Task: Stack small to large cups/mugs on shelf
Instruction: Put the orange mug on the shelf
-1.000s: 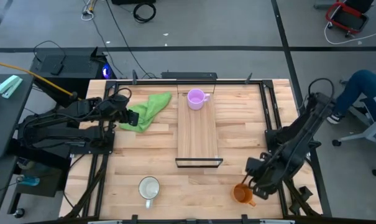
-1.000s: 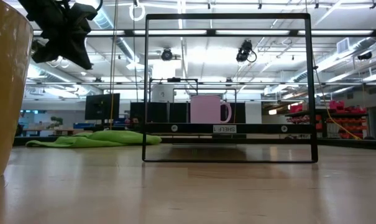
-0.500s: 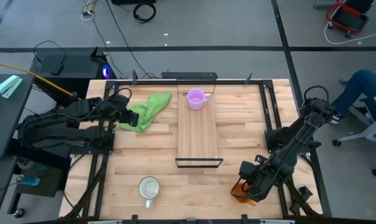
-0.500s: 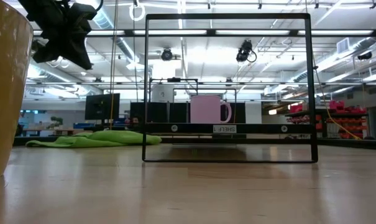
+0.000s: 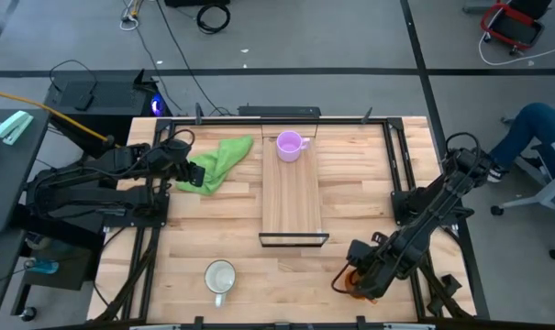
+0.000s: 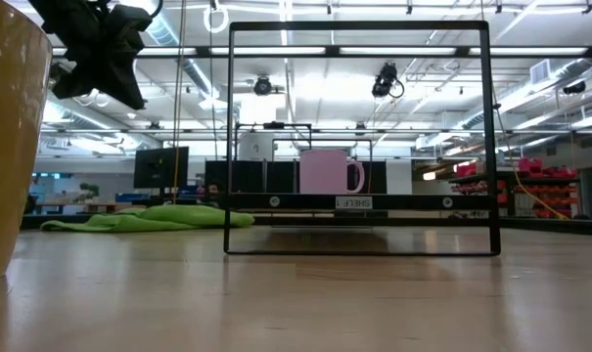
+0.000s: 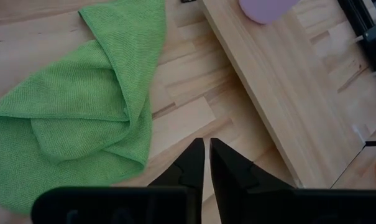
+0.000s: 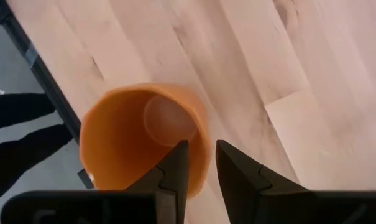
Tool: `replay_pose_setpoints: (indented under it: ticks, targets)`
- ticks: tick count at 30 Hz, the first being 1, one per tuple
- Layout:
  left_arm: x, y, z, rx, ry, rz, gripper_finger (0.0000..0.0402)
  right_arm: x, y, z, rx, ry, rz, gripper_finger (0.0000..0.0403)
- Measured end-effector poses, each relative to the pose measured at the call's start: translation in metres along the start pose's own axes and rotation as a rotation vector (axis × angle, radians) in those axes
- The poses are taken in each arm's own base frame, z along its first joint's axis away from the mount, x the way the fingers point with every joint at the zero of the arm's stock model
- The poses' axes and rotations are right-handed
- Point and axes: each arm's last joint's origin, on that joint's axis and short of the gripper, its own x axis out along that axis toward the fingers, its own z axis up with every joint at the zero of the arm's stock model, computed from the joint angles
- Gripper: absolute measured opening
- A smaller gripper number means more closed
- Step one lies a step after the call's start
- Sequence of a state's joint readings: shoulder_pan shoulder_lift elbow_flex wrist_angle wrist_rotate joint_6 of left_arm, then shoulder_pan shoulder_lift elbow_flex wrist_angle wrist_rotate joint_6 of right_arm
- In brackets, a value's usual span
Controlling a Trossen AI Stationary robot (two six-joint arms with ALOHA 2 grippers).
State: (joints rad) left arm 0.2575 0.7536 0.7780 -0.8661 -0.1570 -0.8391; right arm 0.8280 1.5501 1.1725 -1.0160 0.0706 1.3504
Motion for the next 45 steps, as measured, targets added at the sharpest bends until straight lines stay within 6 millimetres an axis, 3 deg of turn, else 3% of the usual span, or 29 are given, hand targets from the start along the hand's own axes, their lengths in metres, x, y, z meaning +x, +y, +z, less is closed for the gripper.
replay_pose_setpoints:
  ticks: [22, 40, 45]
  targets:
    - [0.000, 0.000, 0.000, -0.002, 0.001, 0.001, 0.0033, -0.001, 0.002, -0.016, 0.134, -0.010, -0.013, 0.0087]
    - [0.000, 0.000, 0.000, 0.013, 0.002, 0.002, 0.0035, 0.016, 0.007, -0.016, 0.108, 0.009, -0.054, 0.0086]
    - [0.000, 0.000, 0.000, 0.014, 0.002, 0.002, 0.0033, 0.026, 0.001, -0.018, 0.127, 0.015, -0.078, 0.0086]
